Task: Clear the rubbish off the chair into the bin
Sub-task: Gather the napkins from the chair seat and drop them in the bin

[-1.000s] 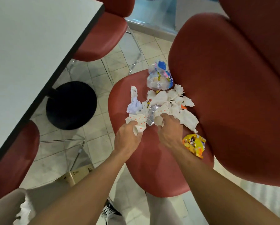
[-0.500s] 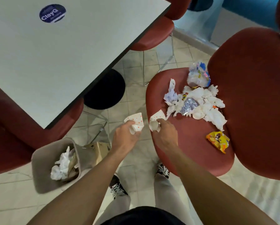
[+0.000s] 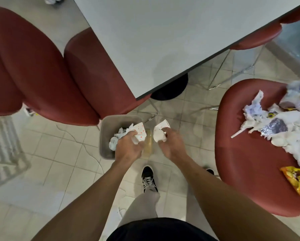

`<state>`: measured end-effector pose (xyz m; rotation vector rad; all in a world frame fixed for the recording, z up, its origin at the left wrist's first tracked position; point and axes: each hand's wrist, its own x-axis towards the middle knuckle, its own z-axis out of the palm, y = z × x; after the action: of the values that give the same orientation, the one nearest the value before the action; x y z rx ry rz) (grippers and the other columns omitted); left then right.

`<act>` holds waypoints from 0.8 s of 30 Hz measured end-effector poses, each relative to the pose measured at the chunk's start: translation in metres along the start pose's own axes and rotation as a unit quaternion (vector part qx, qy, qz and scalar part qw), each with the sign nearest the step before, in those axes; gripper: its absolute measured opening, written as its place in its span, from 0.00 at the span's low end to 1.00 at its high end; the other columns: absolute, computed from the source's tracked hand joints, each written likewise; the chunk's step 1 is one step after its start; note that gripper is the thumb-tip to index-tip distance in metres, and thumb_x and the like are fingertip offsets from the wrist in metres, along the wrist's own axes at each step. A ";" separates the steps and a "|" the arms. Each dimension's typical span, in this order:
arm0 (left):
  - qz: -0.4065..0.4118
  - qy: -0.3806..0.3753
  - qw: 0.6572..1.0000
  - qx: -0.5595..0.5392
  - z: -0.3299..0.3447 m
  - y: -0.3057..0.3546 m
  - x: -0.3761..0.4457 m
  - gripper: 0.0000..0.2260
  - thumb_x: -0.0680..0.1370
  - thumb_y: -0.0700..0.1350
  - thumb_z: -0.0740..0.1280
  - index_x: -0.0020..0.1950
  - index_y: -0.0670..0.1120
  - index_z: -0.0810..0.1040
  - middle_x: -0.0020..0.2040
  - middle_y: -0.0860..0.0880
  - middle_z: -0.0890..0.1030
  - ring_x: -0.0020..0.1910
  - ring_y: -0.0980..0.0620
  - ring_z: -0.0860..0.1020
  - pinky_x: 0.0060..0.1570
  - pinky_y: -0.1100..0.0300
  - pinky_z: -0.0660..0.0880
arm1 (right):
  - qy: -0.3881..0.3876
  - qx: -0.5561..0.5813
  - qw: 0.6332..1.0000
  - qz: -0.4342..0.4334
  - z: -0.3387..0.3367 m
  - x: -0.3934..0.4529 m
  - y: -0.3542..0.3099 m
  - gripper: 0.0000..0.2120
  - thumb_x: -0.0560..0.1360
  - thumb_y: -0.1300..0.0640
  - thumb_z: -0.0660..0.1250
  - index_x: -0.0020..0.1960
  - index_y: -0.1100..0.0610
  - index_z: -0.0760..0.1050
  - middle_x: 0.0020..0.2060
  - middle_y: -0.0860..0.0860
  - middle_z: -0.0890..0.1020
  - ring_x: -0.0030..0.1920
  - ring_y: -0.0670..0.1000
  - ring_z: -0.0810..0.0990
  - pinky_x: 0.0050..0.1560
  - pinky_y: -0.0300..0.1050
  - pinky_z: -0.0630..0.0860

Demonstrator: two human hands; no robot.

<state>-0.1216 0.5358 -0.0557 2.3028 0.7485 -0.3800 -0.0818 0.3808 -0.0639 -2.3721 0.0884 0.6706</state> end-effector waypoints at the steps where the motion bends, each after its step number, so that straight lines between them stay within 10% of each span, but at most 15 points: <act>1: -0.012 0.009 1.000 0.003 -0.006 -0.014 0.002 0.19 0.71 0.51 0.71 0.62 0.51 0.78 0.58 0.47 0.81 0.59 0.46 0.76 0.57 0.58 0.71 | -0.008 -0.009 1.000 -0.012 0.013 0.000 -0.009 0.21 0.71 0.58 0.67 0.64 0.54 0.73 0.56 0.54 0.79 0.55 0.57 0.78 0.54 0.48 0.76; 13: -0.064 0.040 0.997 0.005 -0.031 -0.090 0.017 0.18 0.71 0.53 0.70 0.60 0.55 0.76 0.53 0.47 0.81 0.52 0.46 0.79 0.46 0.60 0.72 | -0.085 0.001 0.994 -0.069 0.076 -0.001 -0.058 0.25 0.68 0.57 0.72 0.64 0.53 0.74 0.62 0.53 0.75 0.57 0.54 0.79 0.60 0.48 0.76; 24: -0.032 0.020 0.999 0.006 0.006 -0.018 0.016 0.20 0.70 0.54 0.72 0.61 0.54 0.76 0.65 0.46 0.71 0.61 0.45 0.74 0.61 0.52 0.73 | -0.046 0.017 0.999 -0.003 0.004 0.012 0.004 0.26 0.74 0.59 0.68 0.71 0.54 0.67 0.67 0.56 0.68 0.61 0.56 0.75 0.61 0.42 0.71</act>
<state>-0.1198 0.5490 -0.0765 2.3080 0.8437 -0.3688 -0.0745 0.3817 -0.0748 -2.3054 0.0512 0.7673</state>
